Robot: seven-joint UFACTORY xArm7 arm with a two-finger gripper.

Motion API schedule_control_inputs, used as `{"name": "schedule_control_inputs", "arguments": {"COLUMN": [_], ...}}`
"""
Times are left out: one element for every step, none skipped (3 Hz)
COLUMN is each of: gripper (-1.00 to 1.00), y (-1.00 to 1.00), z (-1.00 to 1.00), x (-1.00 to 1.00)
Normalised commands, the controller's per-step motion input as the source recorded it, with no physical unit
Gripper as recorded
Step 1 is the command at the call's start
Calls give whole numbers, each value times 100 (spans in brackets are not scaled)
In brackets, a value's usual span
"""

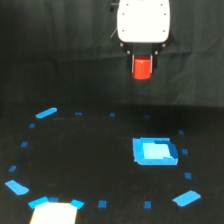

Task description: Pick up the red object from the table

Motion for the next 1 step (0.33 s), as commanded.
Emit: {"name": "schedule_control_inputs", "arguments": {"gripper": [-100], "y": [36], "z": [-23], "x": [8]}}
